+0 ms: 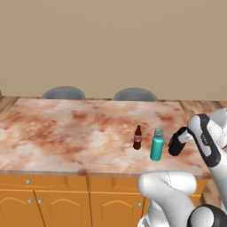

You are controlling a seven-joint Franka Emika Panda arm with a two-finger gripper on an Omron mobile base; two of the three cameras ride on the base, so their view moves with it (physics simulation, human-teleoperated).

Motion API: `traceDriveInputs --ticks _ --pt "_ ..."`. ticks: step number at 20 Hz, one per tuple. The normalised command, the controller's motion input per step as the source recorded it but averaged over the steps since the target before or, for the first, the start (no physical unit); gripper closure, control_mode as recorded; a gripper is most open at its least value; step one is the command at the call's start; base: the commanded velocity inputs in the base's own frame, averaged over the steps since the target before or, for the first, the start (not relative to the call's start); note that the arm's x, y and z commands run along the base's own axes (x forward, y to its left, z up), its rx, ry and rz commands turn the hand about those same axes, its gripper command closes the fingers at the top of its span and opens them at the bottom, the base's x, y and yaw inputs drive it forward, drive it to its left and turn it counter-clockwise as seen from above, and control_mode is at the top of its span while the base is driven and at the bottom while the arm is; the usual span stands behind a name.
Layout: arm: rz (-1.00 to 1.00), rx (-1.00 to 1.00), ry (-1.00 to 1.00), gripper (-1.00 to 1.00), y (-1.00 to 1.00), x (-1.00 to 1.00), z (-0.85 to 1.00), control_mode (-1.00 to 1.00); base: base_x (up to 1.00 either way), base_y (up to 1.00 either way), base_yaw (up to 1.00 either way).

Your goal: Move the drinks to the dining counter.

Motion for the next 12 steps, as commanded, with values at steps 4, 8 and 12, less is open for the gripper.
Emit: traceDriveInputs --ticks 4,8,12 --pt "0.00 0.00 0.01 1.00 -0.01 0.23 -0.21 -1.00 0.00 0.00 0.00" --pt "0.00 0.00 0.02 1.00 -0.08 0.19 -0.18 -1.00 0.00 0.00 0.00" --pt "0.00 0.00 0.02 1.00 -0.08 0.19 -0.20 -1.00 0.00 0.00 0.00"
